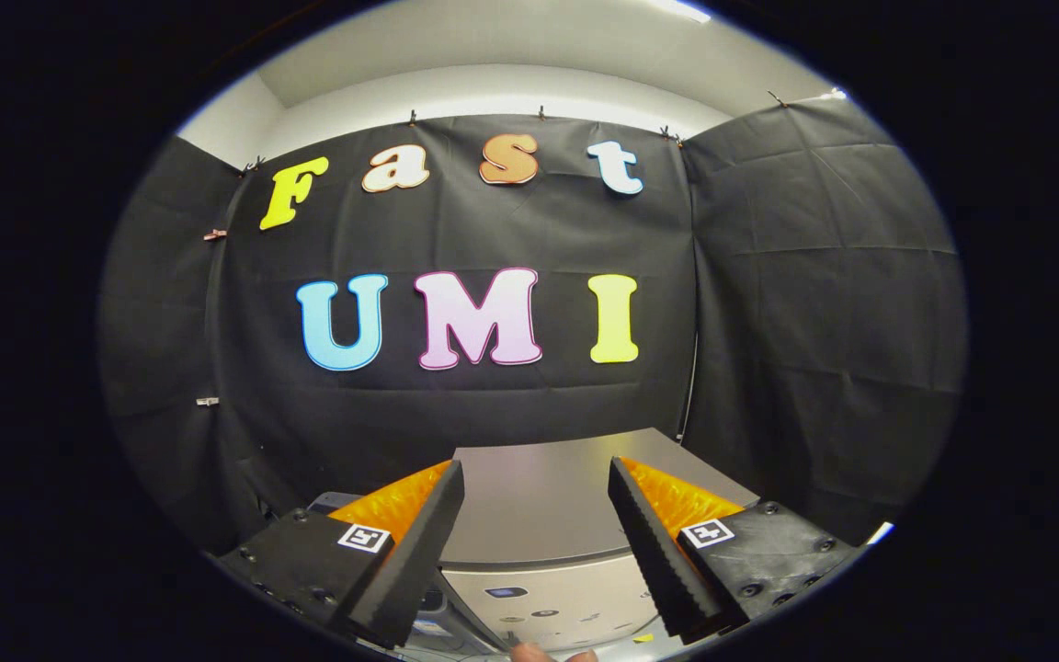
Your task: Put the clothes into the washing machine and then close the washing machine lid.
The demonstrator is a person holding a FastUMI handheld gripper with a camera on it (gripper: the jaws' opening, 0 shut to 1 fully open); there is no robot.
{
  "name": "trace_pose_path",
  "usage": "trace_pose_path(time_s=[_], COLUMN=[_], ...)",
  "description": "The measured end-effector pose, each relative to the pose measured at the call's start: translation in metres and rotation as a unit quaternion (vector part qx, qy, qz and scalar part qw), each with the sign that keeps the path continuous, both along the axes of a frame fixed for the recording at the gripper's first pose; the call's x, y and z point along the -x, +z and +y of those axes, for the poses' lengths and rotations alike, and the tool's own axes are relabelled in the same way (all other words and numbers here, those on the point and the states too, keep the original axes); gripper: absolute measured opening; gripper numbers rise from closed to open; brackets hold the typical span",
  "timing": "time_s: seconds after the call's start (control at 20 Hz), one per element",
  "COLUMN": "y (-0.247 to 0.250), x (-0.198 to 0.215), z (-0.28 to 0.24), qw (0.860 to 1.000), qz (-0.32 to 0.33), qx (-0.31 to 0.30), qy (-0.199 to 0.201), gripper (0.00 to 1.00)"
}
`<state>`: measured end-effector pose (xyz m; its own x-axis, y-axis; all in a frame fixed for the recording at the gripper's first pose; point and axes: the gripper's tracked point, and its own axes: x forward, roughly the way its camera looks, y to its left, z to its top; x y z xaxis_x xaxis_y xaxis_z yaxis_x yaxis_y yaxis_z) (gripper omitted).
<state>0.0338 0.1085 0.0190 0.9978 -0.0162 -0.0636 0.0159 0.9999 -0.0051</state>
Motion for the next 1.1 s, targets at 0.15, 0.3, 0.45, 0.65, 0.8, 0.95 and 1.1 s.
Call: trace_pose_path(time_s=[0.15, 0.3, 0.45, 0.65, 0.8, 0.95, 1.1], y=[0.004, 0.007, 0.011, 0.01, 0.01, 0.008, 0.011], x=[0.002, 0.003, 0.005, 0.005, 0.005, 0.004, 0.006], z=[-0.002, -0.003, -0.002, 0.001, 0.004, 0.009, 0.011], qw=[1.0, 1.0, 1.0, 1.0, 1.0, 1.0, 1.0], qz=[-0.007, -0.013, -0.018, -0.019, -0.018, -0.018, -0.022], qx=[-0.003, 0.005, 0.01, 0.011, 0.015, 0.018, 0.021], qy=[-0.004, -0.008, -0.009, -0.008, -0.006, -0.004, -0.003], gripper=[0.99, 0.99, 0.99, 0.99, 0.99, 0.99, 0.99])
